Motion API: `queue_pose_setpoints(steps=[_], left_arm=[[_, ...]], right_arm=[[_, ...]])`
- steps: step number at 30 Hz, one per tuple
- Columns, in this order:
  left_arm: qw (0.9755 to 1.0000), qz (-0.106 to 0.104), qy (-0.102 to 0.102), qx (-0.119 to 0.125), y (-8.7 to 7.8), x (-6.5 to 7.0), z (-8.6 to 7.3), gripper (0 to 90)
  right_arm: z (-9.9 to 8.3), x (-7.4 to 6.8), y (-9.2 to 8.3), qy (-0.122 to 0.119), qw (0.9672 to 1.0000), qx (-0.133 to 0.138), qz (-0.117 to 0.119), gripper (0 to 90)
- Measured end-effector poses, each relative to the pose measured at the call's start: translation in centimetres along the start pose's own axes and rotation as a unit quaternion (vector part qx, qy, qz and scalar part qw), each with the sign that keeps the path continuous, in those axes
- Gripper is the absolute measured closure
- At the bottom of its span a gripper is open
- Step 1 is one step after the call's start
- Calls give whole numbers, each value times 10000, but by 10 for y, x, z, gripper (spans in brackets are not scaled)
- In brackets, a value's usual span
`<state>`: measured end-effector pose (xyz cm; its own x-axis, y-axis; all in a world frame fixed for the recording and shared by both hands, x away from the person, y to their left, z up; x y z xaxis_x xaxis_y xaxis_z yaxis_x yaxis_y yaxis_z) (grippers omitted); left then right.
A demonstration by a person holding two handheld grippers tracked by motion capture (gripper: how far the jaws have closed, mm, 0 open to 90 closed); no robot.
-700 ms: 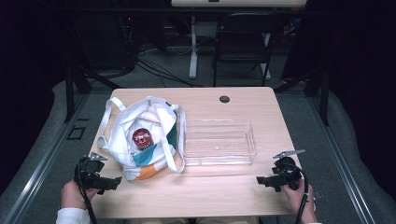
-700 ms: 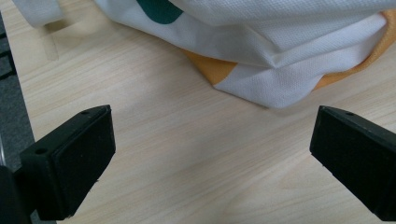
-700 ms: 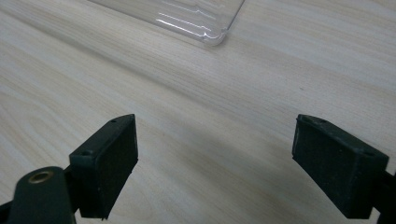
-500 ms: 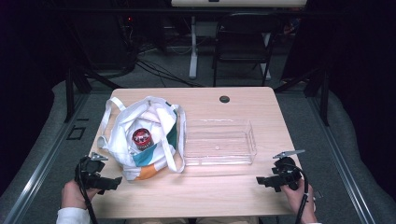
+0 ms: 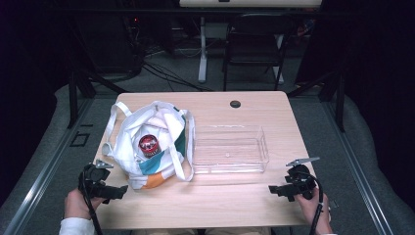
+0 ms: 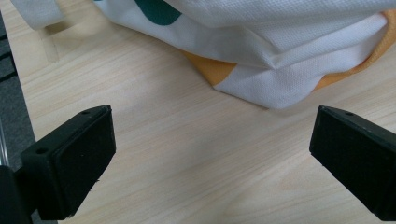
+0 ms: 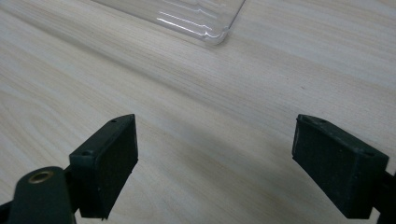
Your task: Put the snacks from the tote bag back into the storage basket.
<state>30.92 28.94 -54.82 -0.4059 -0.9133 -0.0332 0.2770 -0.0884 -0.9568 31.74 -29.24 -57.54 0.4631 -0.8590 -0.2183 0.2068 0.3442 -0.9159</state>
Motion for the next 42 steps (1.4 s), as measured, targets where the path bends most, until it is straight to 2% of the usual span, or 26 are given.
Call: queue_pose_setpoints(steps=[15,34,42], left_arm=[[9998,113,13,139,-9,2,3,3],[9992,32,-104,380,-27,5,11,2],[9990,-7,-60,452,-38,6,17,2]], right_arm=[[0,0,0,23,10000,20,19,139],[0,0,-1,48,10000,55,21,139],[0,1,-1,36,10000,43,28,139]])
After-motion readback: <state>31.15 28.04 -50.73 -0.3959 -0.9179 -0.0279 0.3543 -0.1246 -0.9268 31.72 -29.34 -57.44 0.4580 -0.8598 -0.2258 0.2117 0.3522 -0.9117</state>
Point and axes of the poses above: each handheld gripper's, and its own axes: y roughly forward along the jaws, z roughly out of its top, x roughly to its right, the point moved 3 cm from there along y, roughly forward along the jaws, and after that the axes turned 12 degrees about -x, right-handed, at the moved point
